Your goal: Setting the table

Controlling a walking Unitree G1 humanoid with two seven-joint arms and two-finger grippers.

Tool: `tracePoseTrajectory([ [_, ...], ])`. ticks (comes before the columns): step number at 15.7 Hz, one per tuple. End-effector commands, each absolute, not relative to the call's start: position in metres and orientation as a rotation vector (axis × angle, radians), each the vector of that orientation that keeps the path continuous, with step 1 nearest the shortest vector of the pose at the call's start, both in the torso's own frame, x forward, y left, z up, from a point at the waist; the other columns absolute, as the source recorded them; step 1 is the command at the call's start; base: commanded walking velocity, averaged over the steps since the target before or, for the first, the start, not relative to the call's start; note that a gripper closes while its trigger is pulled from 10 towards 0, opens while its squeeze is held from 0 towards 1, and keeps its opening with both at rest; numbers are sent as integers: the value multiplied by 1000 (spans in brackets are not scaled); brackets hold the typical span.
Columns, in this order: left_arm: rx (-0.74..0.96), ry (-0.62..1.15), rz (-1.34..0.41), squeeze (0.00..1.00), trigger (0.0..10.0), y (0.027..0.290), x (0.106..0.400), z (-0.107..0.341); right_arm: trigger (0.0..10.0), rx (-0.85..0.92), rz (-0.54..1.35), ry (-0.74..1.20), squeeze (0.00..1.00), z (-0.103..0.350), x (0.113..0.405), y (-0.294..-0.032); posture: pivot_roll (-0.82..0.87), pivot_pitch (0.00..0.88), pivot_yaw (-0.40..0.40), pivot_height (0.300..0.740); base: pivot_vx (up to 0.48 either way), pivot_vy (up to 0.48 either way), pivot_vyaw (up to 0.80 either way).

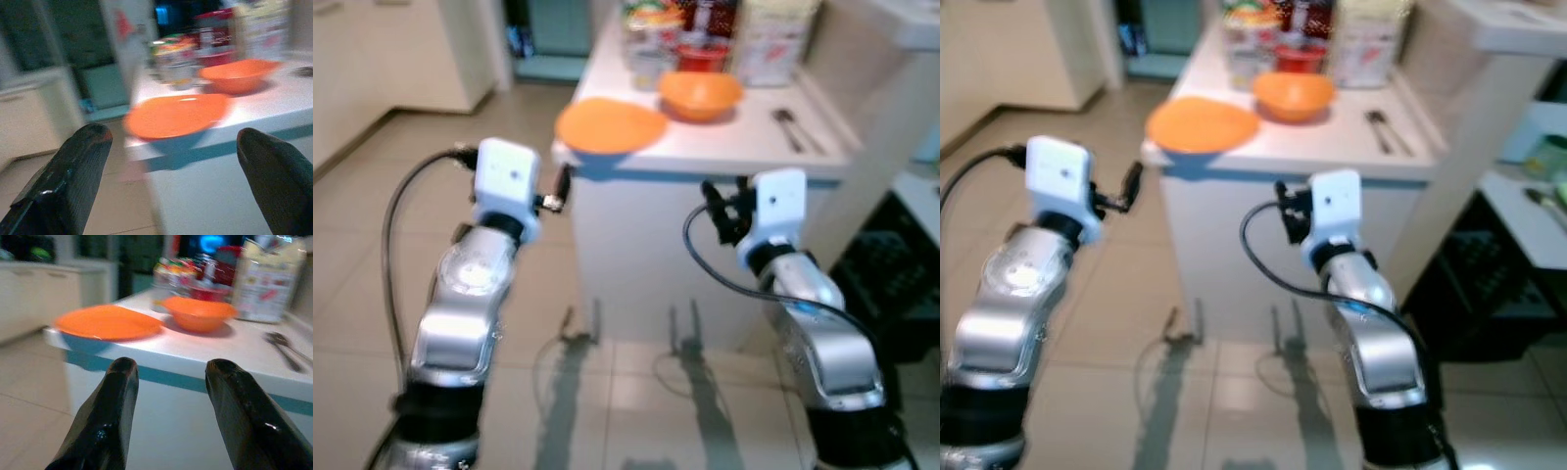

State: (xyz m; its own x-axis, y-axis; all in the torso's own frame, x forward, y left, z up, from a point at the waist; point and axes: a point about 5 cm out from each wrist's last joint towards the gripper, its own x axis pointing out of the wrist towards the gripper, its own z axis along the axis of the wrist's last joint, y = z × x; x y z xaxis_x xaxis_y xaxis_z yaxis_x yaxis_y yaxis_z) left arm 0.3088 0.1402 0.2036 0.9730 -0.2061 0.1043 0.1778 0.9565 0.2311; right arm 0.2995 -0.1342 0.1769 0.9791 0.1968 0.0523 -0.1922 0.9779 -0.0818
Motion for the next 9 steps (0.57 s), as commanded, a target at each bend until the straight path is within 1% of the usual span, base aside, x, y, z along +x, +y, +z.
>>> tracePoseTrajectory([
  [1, 244, -146, -176, 0, 10000, 147, 310, 210, 10000, -75, 207, -79, 0, 182, 301, -131, 46, 0, -15, 740, 360, 0, 0],
  [4, 244, -146, -178, 0, 10000, 147, 310, 209, 10000, -70, 200, -76, 0, 182, 302, -131, 45, 0, -15, 740, 354, 0, 425],
  [9, 251, -141, -184, 0, 10000, 146, 309, 208, 10000, -24, 182, -79, 0, 184, 303, -135, 45, 0, -15, 740, 352, 0, 0],
])
